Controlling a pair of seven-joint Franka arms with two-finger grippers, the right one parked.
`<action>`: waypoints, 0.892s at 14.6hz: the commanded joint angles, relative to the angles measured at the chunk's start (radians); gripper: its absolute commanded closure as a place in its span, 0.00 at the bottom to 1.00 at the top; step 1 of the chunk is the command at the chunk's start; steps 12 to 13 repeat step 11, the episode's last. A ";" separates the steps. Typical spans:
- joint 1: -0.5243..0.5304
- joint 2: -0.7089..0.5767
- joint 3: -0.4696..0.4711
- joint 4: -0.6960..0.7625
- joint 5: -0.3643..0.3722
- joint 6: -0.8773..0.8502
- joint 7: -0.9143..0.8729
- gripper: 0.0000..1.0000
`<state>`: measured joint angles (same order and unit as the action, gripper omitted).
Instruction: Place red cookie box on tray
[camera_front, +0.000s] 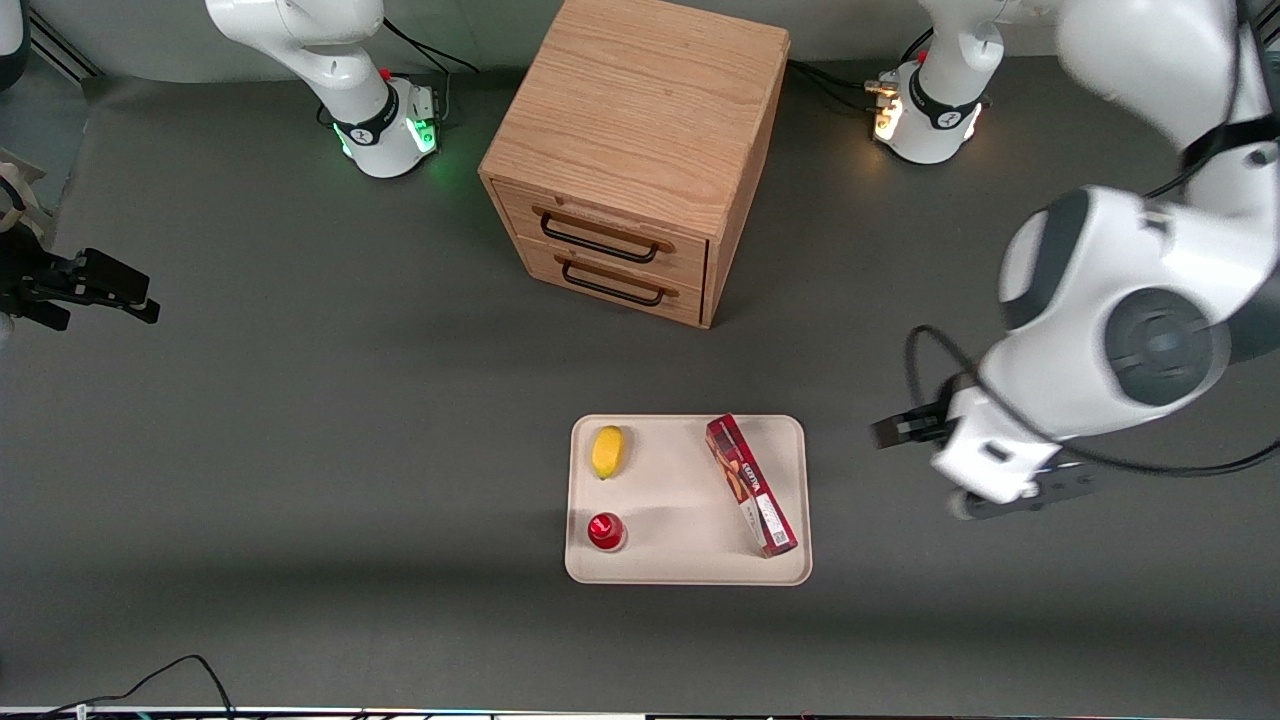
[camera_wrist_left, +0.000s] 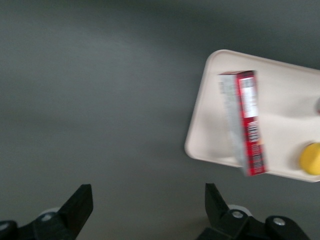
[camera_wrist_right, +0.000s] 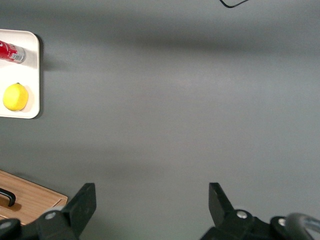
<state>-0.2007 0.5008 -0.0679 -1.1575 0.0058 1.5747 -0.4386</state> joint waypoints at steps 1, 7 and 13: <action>0.000 -0.302 0.101 -0.457 -0.017 0.170 0.197 0.00; -0.003 -0.424 0.292 -0.530 -0.015 0.113 0.447 0.00; -0.009 -0.426 0.307 -0.473 -0.007 0.045 0.480 0.00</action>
